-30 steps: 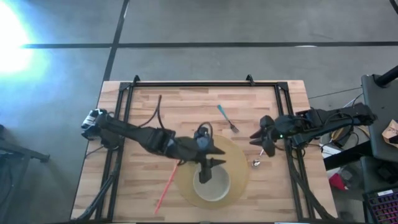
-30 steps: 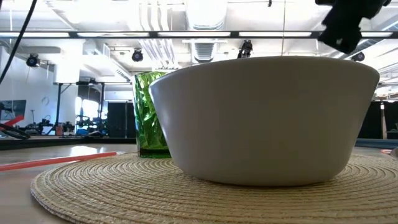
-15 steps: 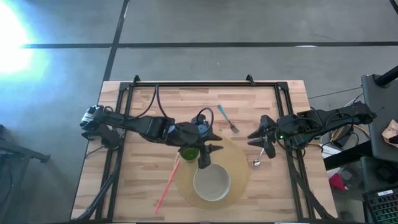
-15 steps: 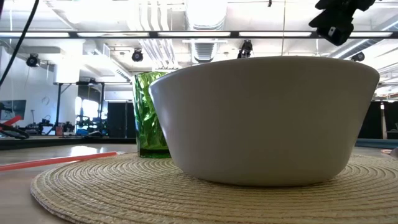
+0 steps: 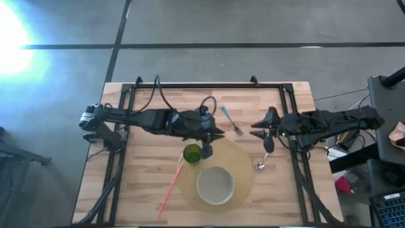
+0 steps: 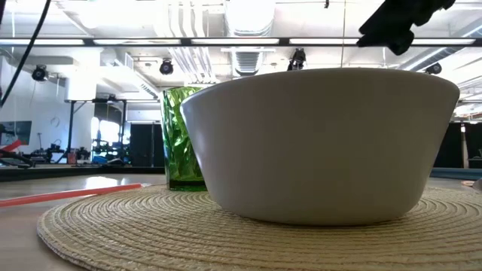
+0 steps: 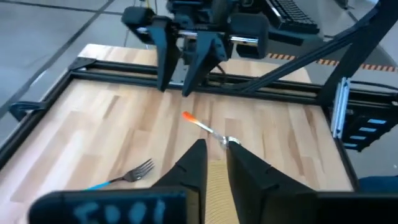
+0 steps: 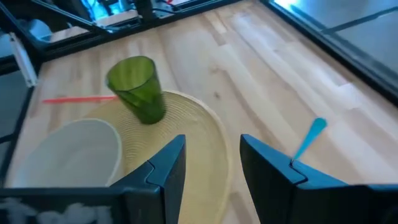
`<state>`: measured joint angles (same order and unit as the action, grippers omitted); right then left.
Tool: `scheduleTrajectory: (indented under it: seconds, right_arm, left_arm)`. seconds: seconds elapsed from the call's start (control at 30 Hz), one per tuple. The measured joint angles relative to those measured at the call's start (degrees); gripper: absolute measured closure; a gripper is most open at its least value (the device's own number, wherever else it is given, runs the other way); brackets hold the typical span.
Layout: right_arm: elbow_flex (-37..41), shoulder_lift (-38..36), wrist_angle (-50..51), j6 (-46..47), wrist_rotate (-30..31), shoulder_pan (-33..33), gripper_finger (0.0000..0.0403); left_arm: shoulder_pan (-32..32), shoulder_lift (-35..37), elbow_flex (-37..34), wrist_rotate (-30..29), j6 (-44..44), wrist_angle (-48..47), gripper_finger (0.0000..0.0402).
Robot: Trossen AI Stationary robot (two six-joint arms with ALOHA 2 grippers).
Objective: Pick & Place Utensil
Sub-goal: Put the blue fork into the white bowl on the brown mat
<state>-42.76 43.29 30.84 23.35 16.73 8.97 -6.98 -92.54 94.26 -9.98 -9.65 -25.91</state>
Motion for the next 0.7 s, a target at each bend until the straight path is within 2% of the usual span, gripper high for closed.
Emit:
scheduleTrajectory:
  seconds: [0.07, 0.23, 0.4, 0.57, 0.7]
  right_arm:
    - [0.0, 0.0, -0.1, -1.3, 0.0, -1.2, 0.0254]
    - [0.0, 0.0, -0.3, -2.5, 1.8, -4.9, 0.0254]
    - [0.0, 0.2, -2.1, -5.9, 1.9, -8.9, 0.0254]
    - [0.0, 1.5, -4.8, -12.6, 1.9, -12.9, 0.0254]
    - [0.0, 3.7, -5.9, -16.9, 1.9, -16.4, 0.0251]
  left_arm:
    - [1.2, 3.0, -4.5, 0.4, 0.1, 4.0, 0.0365]
    - [4.4, 12.7, -19.1, 6.0, 0.9, 18.7, 0.0388]
    - [7.1, 21.4, -32.7, 6.5, 3.3, 30.4, 0.0397]
    - [9.8, 27.3, -41.9, 5.8, 9.7, 38.1, 0.0397]
    - [12.2, 30.2, -46.3, 5.2, 14.2, 43.9, 0.0397]
